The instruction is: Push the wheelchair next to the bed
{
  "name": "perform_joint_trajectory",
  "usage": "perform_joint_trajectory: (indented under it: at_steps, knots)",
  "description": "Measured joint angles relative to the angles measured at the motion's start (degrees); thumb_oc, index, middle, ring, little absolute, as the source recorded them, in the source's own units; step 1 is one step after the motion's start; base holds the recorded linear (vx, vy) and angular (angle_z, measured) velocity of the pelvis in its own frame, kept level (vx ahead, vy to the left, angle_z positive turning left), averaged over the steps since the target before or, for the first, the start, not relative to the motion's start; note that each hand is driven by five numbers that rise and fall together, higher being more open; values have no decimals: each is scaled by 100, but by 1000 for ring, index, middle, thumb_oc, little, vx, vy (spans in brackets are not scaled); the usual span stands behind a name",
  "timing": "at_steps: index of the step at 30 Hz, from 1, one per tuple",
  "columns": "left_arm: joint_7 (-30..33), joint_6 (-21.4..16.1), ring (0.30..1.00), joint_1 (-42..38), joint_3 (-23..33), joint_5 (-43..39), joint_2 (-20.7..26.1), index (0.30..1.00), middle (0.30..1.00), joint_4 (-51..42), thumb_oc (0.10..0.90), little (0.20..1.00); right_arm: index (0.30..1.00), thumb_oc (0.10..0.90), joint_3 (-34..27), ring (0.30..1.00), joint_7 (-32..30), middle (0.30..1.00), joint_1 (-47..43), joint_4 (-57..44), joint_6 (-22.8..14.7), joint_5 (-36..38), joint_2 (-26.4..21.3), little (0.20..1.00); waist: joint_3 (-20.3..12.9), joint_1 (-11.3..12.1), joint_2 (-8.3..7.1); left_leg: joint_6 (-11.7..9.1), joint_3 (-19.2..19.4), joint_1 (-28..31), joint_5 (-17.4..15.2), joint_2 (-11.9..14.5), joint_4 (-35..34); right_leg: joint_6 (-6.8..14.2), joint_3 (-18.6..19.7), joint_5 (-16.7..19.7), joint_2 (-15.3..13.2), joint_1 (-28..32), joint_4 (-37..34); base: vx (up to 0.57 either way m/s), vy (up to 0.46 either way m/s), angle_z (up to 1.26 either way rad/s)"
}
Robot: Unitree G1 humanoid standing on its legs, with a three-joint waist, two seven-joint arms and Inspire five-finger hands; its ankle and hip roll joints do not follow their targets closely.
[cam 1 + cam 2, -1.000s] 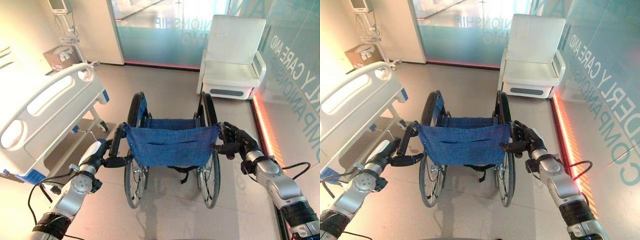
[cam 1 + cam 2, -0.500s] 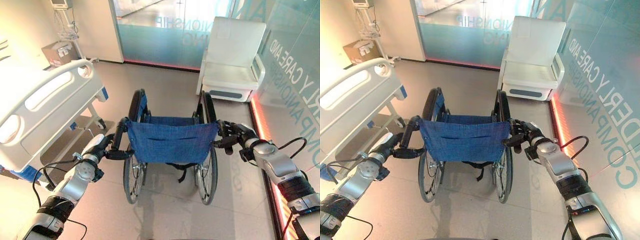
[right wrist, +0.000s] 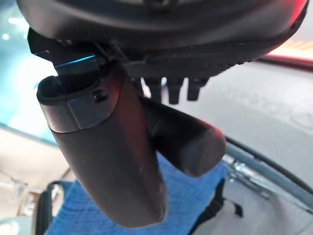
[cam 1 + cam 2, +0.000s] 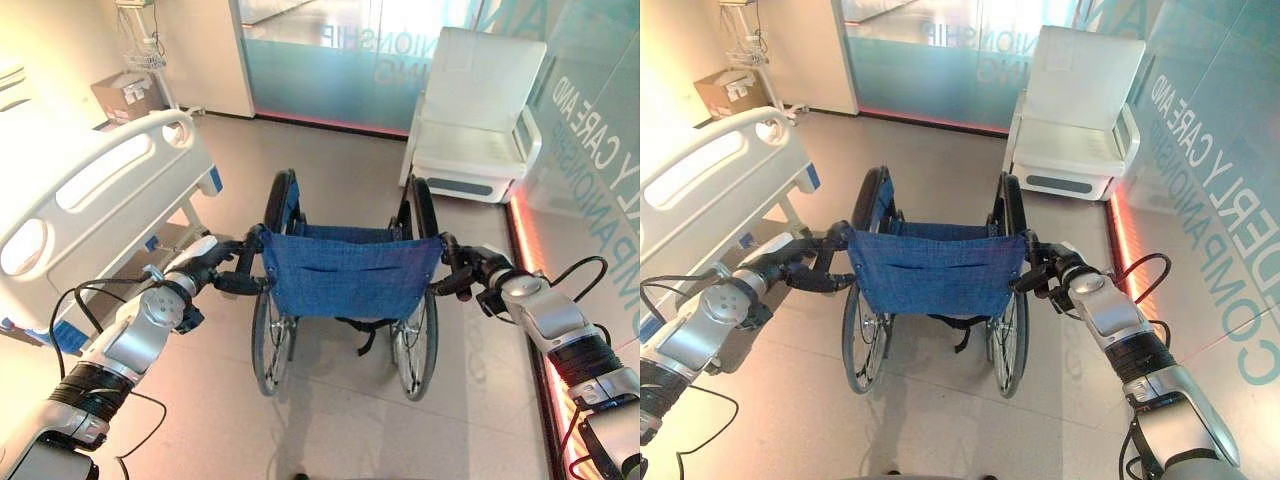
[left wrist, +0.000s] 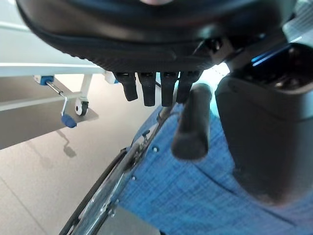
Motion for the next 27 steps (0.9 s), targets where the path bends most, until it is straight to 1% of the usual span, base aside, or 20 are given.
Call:
perform_joint_trajectory:
  at_steps: [5,9,12,16,18,21,24,27]
  knots:
    - [-27,8,900,-2,146,70,167,900,900,-283,800,900,900,800,-11,900,32,900,-72,21,142,-60,0,900,9,14,-6,-7,-49,-21,6,2,0,-8,-60,-5,2,0,-1,-3,-3,4]
    - [-98,43,900,-98,224,69,182,900,900,-573,800,900,900,800,17,900,24,900,-182,202,153,-142,55,900,11,37,-2,-11,-60,-20,9,2,1,-8,-76,-5,3,7,-2,0,0,0]
    - [-173,66,900,-165,224,72,186,900,900,-618,800,900,900,800,26,900,7,900,-244,286,155,-206,102,900,23,37,16,-12,-65,-17,10,2,0,-8,-81,-5,3,13,-4,0,0,0]
    - [-395,401,900,-351,220,199,187,900,900,-551,800,900,900,800,47,900,-10,900,-346,404,155,-204,119,900,42,33,47,-13,-72,-15,11,2,1,-8,-84,-5,3,18,-2,0,0,0]
    - [-570,634,900,-582,37,411,188,900,900,-369,800,900,900,800,57,900,-61,900,-354,409,158,-204,119,900,45,33,56,-14,-81,-16,12,2,1,-8,-81,-6,4,21,0,0,0,0]
    - [-688,825,900,-762,-175,561,188,900,900,-39,800,900,900,800,98,900,-63,900,-401,409,183,-201,130,900,48,1,71,-14,-78,-16,12,1,1,-10,-71,-7,4,20,1,0,0,0]
    - [-750,890,900,-764,-232,571,180,900,900,213,800,900,900,800,170,900,-64,900,-440,410,183,-201,143,900,48,-35,74,-14,-67,-9,12,2,2,-14,-59,-9,6,20,2,0,0,0]
    - [-747,922,900,-962,-482,578,106,900,900,432,800,900,900,800,290,900,-144,900,-504,486,183,-201,162,900,45,-40,78,-13,-56,20,12,2,2,-17,-45,-11,6,38,3,0,0,0]
